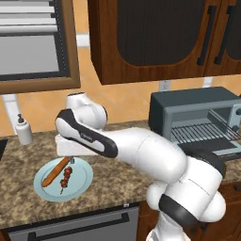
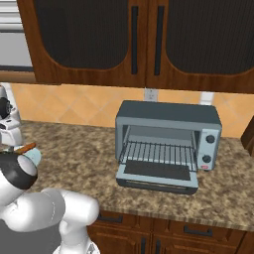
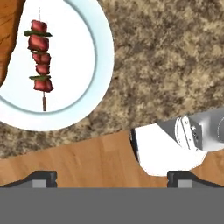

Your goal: Pick up the kebab skewer and baguette bread, and place them inside the toaster oven. Close the toaster oven door and start by setting the timer.

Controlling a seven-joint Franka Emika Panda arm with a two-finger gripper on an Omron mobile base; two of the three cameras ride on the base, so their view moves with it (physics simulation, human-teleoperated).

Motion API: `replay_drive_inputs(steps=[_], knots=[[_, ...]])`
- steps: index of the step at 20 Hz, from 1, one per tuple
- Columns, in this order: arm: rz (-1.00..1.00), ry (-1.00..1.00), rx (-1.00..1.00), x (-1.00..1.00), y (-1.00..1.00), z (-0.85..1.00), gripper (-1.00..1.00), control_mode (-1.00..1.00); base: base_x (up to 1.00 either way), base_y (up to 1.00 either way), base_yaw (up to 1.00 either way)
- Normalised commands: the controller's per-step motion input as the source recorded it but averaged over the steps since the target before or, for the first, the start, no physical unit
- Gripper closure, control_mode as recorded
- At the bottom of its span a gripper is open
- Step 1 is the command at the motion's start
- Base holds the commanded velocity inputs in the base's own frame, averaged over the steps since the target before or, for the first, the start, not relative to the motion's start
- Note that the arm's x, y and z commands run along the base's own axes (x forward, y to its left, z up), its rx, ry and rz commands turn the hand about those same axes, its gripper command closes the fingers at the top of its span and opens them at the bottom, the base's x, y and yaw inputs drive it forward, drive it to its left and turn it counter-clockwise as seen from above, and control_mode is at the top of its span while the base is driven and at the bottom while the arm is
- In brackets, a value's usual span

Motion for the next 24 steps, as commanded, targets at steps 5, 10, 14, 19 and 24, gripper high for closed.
replay_drive_inputs(steps=[5, 10, 14, 19, 24], knots=[[0.0, 0.04, 0.0, 0.27, 0.37, -0.39, -1.0, -1.0, 0.0, 0.0, 0.0], [0.0, -0.04, -0.01, 0.42, 0.32, -0.4, -1.0, -1.0, 0.0, 0.0, 0.0], [0.0, -0.16, -0.02, 0.43, 0.17, -0.4, -1.0, -1.0, 0.0, 0.0, 0.0], [0.0, -0.16, -0.03, 0.02, 0.0, -0.74, -1.0, -1.0, 0.0, 0.0, 0.0], [0.0, 0.0, 0.0, 0.01, 0.0, -0.23, -1.0, -1.0, 0.0, 0.0, 0.0]])
